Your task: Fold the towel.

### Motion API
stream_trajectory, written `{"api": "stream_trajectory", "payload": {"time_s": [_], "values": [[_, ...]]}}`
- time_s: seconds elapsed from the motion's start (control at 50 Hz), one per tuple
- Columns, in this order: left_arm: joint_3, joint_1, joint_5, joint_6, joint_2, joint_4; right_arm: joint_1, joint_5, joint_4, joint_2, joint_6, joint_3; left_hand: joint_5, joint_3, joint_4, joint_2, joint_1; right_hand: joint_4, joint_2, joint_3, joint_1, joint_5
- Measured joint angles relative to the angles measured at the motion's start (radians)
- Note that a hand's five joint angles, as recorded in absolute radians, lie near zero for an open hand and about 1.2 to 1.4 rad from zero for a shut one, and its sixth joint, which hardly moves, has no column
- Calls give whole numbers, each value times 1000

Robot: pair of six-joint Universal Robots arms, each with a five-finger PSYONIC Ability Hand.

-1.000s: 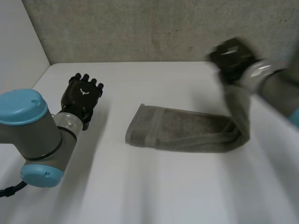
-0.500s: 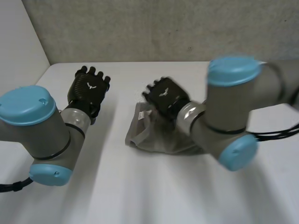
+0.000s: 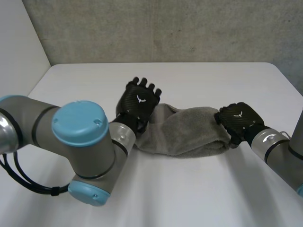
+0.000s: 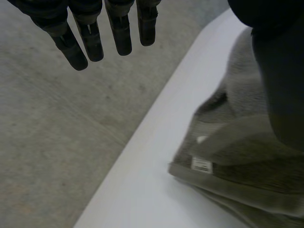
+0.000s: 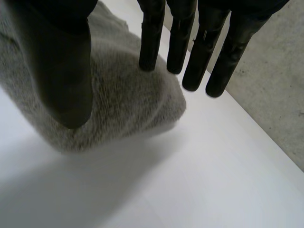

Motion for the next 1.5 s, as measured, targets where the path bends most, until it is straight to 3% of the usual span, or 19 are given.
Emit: {"api": "stream_trajectory", "payload": {"time_s": [0.08,0.28,0.68,0.86,1.0,1.14,1.3,1.36,1.42,1.5], "values": [[-6,-8,-2,-2,-13,-1,-7,4,-29,32,-14,8,0,0,0,0,0,116,120,122,126,112],[-37,7,-4,-32,25,0,3,20,-33,96,-1,-8,0,0,0,0,0,735,730,728,647,720],[-94,66,-6,-67,70,0,-22,29,-22,67,55,19,0,0,0,0,0,761,741,750,660,735],[-128,97,-5,-67,114,1,-48,27,23,60,49,-82,-2,0,0,0,0,761,749,750,692,735],[-123,125,-6,-67,148,2,119,26,151,83,71,-316,-3,0,0,0,0,761,752,753,708,750],[-83,139,-27,-67,177,3,394,27,245,218,85,-579,-8,-1,0,0,0,761,752,759,714,752],[-39,154,-94,-75,182,2,546,35,315,413,79,-731,-11,-1,0,0,0,761,750,759,717,752],[-33,157,-105,-85,181,1,557,58,333,441,86,-744,-11,-1,0,0,0,438,431,437,426,423],[-28,156,-108,-95,179,1,548,95,339,422,106,-732,-11,-1,0,0,0,-80,-7,-78,-108,-117],[-12,151,-108,-102,171,2,504,128,327,327,167,-668,-12,-2,0,0,0,-328,-326,-331,-328,-353]]}}
